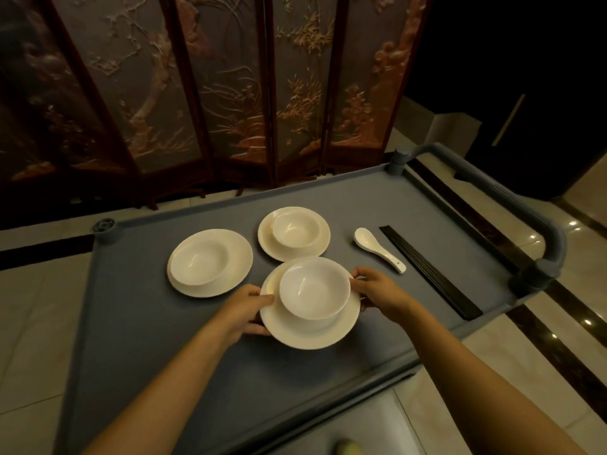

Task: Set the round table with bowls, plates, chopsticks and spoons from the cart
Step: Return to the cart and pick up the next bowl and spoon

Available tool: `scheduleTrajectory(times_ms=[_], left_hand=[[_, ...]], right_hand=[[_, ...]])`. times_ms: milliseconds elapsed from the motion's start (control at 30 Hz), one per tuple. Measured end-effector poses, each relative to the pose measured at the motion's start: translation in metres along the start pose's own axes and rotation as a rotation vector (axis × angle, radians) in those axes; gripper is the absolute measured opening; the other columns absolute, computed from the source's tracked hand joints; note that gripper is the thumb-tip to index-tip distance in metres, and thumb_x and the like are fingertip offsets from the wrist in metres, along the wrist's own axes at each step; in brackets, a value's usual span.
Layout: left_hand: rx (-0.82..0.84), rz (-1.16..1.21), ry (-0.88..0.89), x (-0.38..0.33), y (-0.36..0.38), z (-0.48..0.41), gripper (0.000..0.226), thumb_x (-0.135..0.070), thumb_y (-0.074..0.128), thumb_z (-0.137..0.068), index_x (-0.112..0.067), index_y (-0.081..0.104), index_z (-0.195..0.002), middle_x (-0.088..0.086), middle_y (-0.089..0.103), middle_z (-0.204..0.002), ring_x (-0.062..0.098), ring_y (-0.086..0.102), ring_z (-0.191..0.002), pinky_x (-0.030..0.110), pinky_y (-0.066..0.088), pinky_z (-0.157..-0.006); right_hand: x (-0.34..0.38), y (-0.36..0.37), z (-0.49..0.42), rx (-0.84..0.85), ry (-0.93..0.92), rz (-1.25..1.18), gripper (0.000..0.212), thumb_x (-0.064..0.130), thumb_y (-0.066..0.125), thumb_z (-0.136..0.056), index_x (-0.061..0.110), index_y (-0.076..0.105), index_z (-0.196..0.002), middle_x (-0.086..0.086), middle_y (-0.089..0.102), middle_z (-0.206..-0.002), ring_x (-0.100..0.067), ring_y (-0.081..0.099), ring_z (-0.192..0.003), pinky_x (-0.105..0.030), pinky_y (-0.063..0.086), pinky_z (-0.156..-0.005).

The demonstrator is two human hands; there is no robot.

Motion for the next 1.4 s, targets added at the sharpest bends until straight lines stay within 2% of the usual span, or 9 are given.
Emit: scheduleTrajectory(times_ms=[267,367,500,600,700,1033,1167,1333,1400], left_hand=[[0.173,0.229,0.075,-0.032,0.063,-0.017,0.026,-0.032,0.046,-0.095,-0.029,0.052,-0.12,0.003,0.064,-0.112,0.023,0.062,-0.1,0.039,0.057,-0.065],[0.15,0.286,0.102,-0.039,0.08,-0.026,0.029,-0.03,0.043,-0.097,-0.028,0.05,-0.125,0.003,0.063,-0.114,0.023,0.061,-0.102,0.038,0.059,-0.063],[0.102,0.329,0.099,-0.04,0.093,-0.034,0.03,-0.029,0.043,-0.097,-0.025,0.049,-0.125,0.002,0.063,-0.111,0.022,0.061,-0.1,0.039,0.06,-0.064],[0.068,0.349,0.1,-0.038,0.097,-0.036,0.026,-0.028,0.042,-0.097,-0.026,0.05,-0.121,0.002,0.064,-0.11,0.022,0.061,-0.1,0.044,0.057,-0.073],[0.031,0.386,0.096,-0.034,0.096,-0.036,0.023,-0.028,0.042,-0.097,-0.026,0.051,-0.118,0.002,0.063,-0.11,0.022,0.061,-0.101,0.046,0.055,-0.077],[-0.041,0.422,0.094,-0.024,0.086,-0.034,0.024,-0.028,0.043,-0.097,-0.021,0.053,-0.117,0.003,0.065,-0.106,0.021,0.062,-0.096,0.037,0.061,-0.061],[-0.041,0.43,0.103,-0.026,0.087,-0.036,0.028,-0.028,0.044,-0.097,-0.021,0.05,-0.123,0.003,0.065,-0.108,0.022,0.062,-0.098,0.038,0.061,-0.063],[-0.012,0.441,0.13,-0.039,0.098,-0.038,0.025,-0.027,0.043,-0.097,-0.023,0.05,-0.121,0.002,0.064,-0.109,0.021,0.061,-0.098,0.036,0.061,-0.062],[-0.012,0.439,0.139,-0.044,0.103,-0.041,0.024,-0.026,0.043,-0.097,-0.023,0.05,-0.12,0.001,0.064,-0.108,0.021,0.061,-0.098,0.039,0.06,-0.064]], right_hand=[[0.03,-0.067,-0.025,0.019,-0.092,0.05,0.014,0.021,0.052,-0.094,0.009,0.058,-0.088,-0.008,0.061,-0.084,-0.015,0.06,-0.066,-0.022,0.05,-0.054],[0.038,-0.092,-0.04,-0.026,-0.133,0.203,0.032,0.033,0.047,-0.096,0.005,0.063,-0.095,-0.005,0.061,-0.08,-0.017,0.058,-0.067,-0.024,0.051,-0.057],[0.031,-0.131,-0.073,-0.288,-0.164,0.569,0.046,0.035,0.039,-0.099,-0.004,0.063,-0.097,-0.014,0.065,-0.088,-0.031,0.062,-0.085,-0.039,0.049,-0.076],[0.012,-0.134,-0.091,-0.281,-0.116,0.908,0.047,0.041,0.044,-0.096,-0.002,0.063,-0.096,-0.018,0.061,-0.11,-0.033,0.054,-0.105,-0.034,0.043,-0.079],[-0.002,-0.123,-0.099,-0.219,-0.061,1.034,0.058,0.051,0.045,-0.092,-0.002,0.063,-0.108,-0.016,0.054,-0.121,-0.03,0.048,-0.113,-0.039,0.044,-0.095],[-0.002,-0.113,-0.095,-0.267,-0.131,1.123,0.029,0.019,0.046,-0.096,-0.002,0.063,-0.104,-0.017,0.064,-0.104,-0.031,0.06,-0.102,-0.036,0.051,-0.082],[-0.008,-0.129,-0.098,-0.267,-0.048,0.951,0.028,0.022,0.048,-0.093,-0.001,0.064,-0.092,-0.012,0.055,-0.085,-0.027,0.059,-0.082,-0.032,0.043,-0.064],[-0.004,-0.175,-0.083,-0.403,-0.148,0.674,0.026,0.02,0.049,-0.094,-0.003,0.053,-0.104,-0.021,0.06,-0.101,-0.037,0.059,-0.091,-0.035,0.04,-0.068],[-0.014,-0.202,-0.075,-0.458,-0.081,0.66,0.02,0.016,0.053,-0.09,-0.001,0.052,-0.099,-0.018,0.058,-0.093,-0.031,0.056,-0.081,-0.033,0.04,-0.065]])
Point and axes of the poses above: each hand's wrist, its own z-axis away from the middle knuckle, its own y-axis out of the palm, x = y × z, the point moved 6 cm from there along -z, towards the middle knuckle
